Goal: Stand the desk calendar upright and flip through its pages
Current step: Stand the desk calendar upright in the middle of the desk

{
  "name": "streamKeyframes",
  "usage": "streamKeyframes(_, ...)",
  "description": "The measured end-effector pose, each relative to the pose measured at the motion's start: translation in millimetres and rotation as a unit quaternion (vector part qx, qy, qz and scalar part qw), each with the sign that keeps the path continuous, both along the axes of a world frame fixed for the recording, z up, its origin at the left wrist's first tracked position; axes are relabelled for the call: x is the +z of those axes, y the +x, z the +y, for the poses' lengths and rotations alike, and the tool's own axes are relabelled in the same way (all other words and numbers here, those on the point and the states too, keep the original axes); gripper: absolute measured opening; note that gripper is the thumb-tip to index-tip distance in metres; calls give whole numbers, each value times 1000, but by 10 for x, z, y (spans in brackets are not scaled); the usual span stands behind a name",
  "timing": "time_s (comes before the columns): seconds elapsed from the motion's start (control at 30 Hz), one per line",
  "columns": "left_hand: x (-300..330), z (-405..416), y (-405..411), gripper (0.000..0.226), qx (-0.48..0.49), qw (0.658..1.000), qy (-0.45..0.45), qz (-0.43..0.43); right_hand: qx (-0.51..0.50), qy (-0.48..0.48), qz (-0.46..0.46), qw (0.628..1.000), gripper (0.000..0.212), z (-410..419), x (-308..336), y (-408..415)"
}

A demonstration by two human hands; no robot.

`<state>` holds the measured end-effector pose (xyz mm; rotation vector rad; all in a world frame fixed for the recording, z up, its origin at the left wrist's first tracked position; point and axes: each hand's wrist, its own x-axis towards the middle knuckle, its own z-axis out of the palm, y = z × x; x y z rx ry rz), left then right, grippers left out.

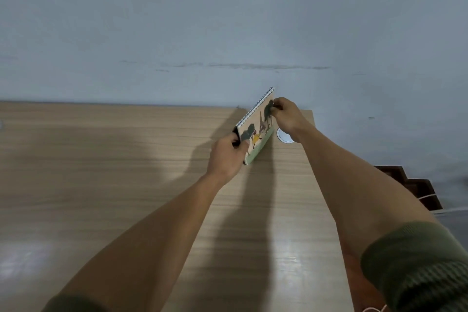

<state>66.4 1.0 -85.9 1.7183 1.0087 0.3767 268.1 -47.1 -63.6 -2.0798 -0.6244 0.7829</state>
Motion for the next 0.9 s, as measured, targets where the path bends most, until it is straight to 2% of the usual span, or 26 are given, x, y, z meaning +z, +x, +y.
streamKeyframes(0.2,134,224,-363,19,32,996,69,38,-1,32,-32,999,10,-152,35,-406)
streamKeyframes(0.4,283,517,-967,23,43,990,121,65,12,55,-86,995,26,-156,71,-1150)
streamKeyframes(0.53,361,748,-1492,20,35,988,130,72,14,55,-121,991,28,-55,49,-1773)
streamKeyframes(0.67,427,1019,-2097,24,19,992,105,72,-2,44,-128,991,30,115,8,-2459)
streamKeyframes(0.9,448,1441,-2985,21,-4,991,119,55,-26,51,-125,990,31,504,-9,-3384)
